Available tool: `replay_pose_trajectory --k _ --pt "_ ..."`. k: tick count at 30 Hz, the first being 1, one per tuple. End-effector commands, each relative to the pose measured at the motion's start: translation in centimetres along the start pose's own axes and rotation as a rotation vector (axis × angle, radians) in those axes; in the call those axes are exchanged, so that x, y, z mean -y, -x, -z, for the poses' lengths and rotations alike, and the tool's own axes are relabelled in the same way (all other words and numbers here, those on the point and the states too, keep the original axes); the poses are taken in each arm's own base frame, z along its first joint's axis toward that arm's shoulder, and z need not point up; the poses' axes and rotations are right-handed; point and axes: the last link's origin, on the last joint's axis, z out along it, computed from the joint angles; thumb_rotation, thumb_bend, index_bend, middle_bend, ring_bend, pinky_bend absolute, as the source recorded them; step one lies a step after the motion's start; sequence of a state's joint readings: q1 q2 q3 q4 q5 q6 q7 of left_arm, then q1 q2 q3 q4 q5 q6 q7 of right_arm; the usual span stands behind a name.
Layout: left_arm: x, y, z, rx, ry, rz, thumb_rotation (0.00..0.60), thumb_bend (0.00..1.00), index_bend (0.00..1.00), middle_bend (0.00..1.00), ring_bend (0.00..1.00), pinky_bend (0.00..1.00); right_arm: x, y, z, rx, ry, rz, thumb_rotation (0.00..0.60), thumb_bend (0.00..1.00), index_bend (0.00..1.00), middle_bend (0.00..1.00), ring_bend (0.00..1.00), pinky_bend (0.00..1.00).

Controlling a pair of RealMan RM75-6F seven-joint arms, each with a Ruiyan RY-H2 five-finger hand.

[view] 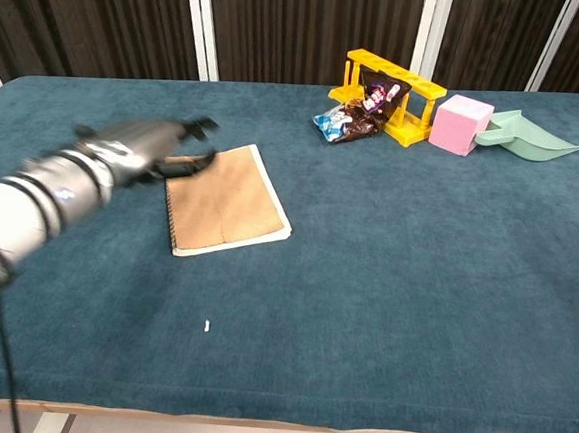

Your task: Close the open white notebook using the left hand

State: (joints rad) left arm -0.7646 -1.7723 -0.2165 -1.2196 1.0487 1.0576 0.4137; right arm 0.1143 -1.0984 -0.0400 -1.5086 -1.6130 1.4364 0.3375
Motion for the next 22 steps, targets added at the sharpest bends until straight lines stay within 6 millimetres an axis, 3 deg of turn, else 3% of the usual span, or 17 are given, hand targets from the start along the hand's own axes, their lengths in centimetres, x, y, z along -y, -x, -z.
replay_pose_trajectory --k 1,3,6,9,14,18,22 --pt "6.9 -4.9 5.4 -0.197 -0.092 -0.082 0.297 0.42 0.07 0.14 0.09 0.12 -0.2 -0.2 -0.3 0.0 0.011 0.016 0.6 0.0 0.05 0.13 0.03 0.08" --pt "9.7 -6.1 8.0 -0.252 -0.149 -0.145 0.456 0.42 0.07 0.15 0.09 0.11 -0.2 -0.1 -0.6 0.004 0.013 0.019 0.6 0.0 0.05 0.13 0.03 0.08" --pt "13.2 -7.4 12.3 -0.312 -0.221 -0.199 0.597 0.42 0.07 0.15 0.09 0.1 -0.1 0.1 -1.0 0.012 0.009 0.026 0.6 0.0 0.04 0.12 0.02 0.08" --pt "15.3 -7.5 16.5 -0.323 -0.262 -0.209 0.6 0.41 0.07 0.14 0.08 0.1 0.2 0.3 -1.4 0.013 0.003 0.023 0.6 0.0 0.04 0.11 0.02 0.08" --pt "17.1 -6.4 22.5 -0.26 -0.291 -0.172 0.6 0.36 0.05 0.13 0.05 0.09 0.5 1.1 -1.8 0.046 -0.012 0.028 0.6 0.0 0.02 0.09 0.0 0.08" --pt "17.1 -5.7 26.2 -0.204 -0.29 -0.136 0.6 0.34 0.05 0.13 0.05 0.09 0.8 1.3 -1.9 0.053 -0.023 0.038 0.6 0.0 0.01 0.08 0.0 0.08" --pt "16.8 -5.4 28.5 -0.153 -0.299 -0.089 0.6 0.34 0.06 0.12 0.05 0.09 1.3 1.4 -1.9 0.057 -0.033 0.045 0.6 0.0 0.01 0.08 0.0 0.08"
